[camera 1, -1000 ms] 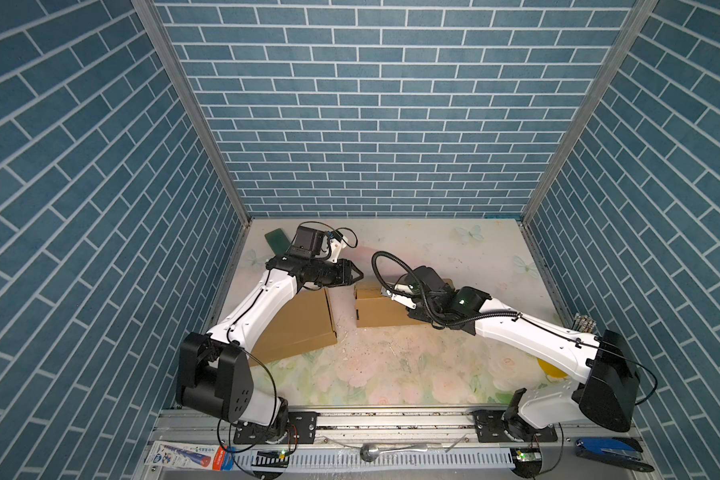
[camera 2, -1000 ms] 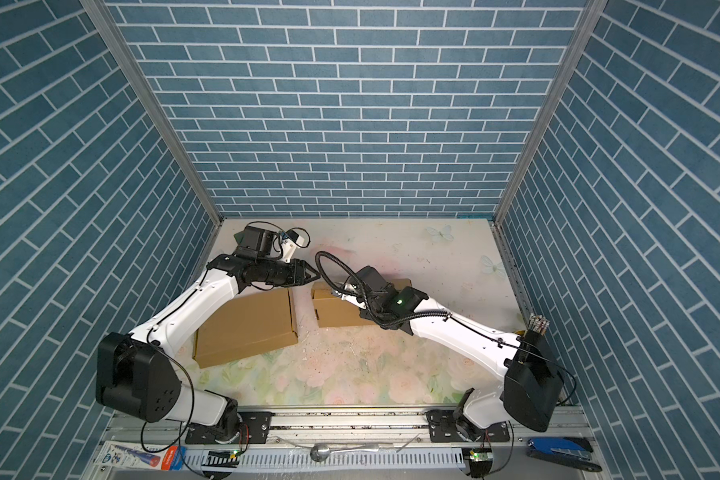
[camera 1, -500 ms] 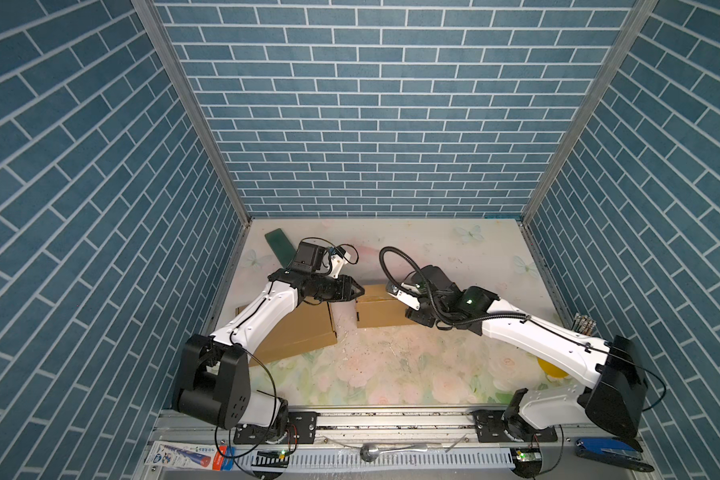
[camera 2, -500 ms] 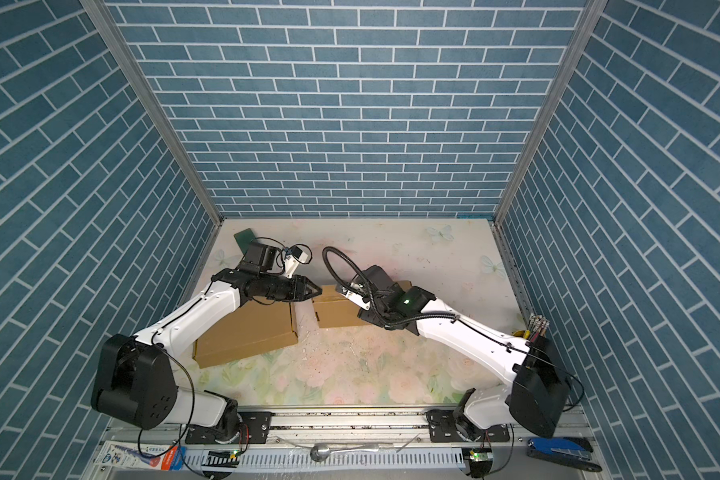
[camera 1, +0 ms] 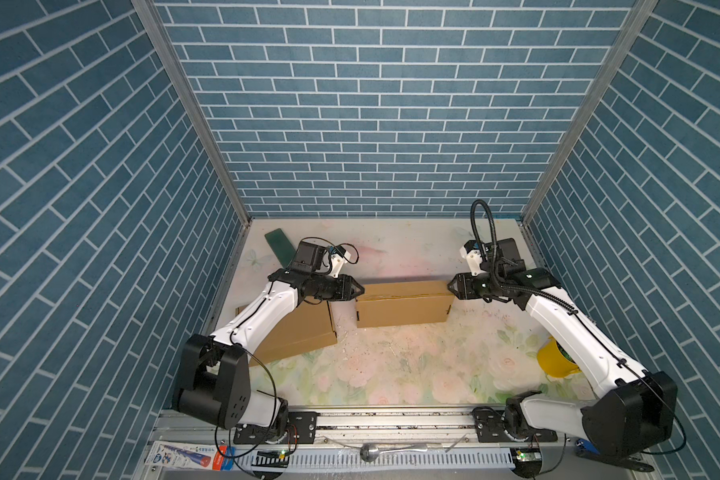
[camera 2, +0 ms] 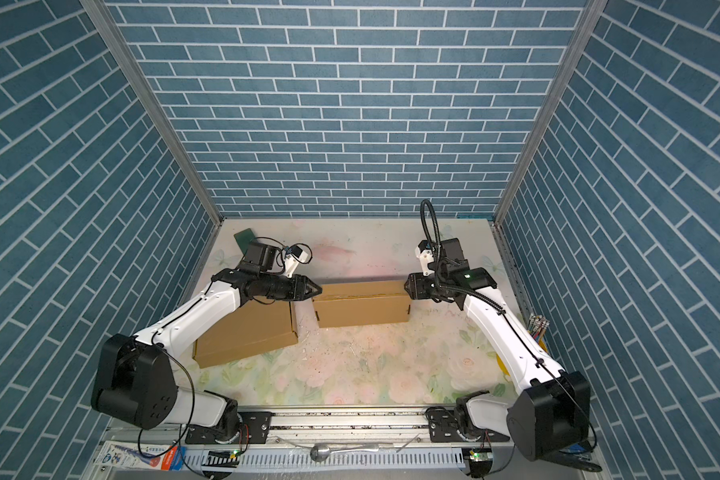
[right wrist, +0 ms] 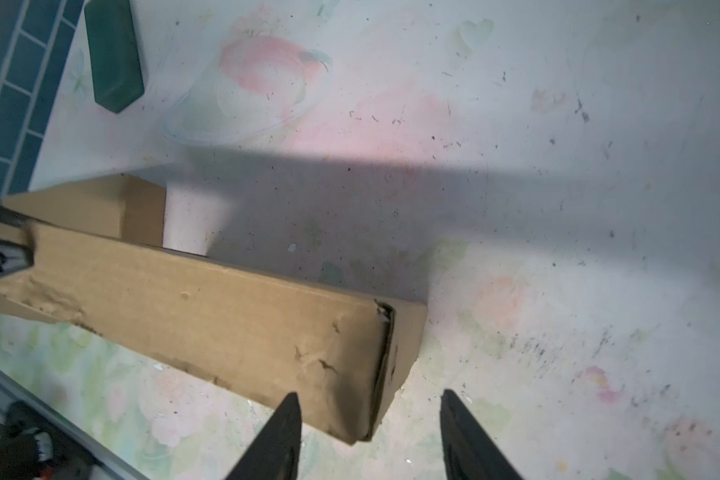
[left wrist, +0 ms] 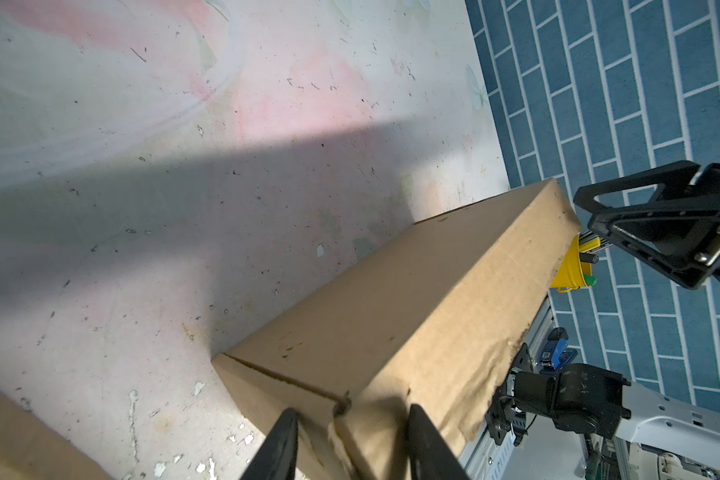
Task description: Fold the paper box
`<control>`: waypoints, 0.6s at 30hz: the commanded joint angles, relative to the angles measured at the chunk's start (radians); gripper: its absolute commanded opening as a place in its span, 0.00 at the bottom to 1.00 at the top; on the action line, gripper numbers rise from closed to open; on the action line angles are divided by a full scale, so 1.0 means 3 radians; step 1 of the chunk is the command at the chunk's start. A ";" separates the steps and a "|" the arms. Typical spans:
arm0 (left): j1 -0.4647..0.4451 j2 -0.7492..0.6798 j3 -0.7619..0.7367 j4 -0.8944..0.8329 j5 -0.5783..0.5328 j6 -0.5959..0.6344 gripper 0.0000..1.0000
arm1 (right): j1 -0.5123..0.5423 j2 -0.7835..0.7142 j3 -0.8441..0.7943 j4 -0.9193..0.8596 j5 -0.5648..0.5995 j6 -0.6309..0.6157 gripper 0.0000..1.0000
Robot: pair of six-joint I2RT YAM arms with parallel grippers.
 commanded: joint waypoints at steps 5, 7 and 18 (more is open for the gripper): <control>-0.0017 0.0063 -0.0147 -0.0215 -0.0239 0.0082 0.43 | -0.0228 0.0074 0.0040 -0.0036 -0.0512 0.0397 0.49; -0.0016 0.0055 -0.0163 -0.0208 -0.0245 0.0084 0.43 | -0.0241 0.0106 0.0009 0.0023 -0.0584 0.0421 0.47; -0.0016 0.0002 -0.0345 -0.0220 -0.0297 0.0169 0.39 | -0.0287 0.0340 -0.0361 -0.0118 -0.0348 0.0308 0.24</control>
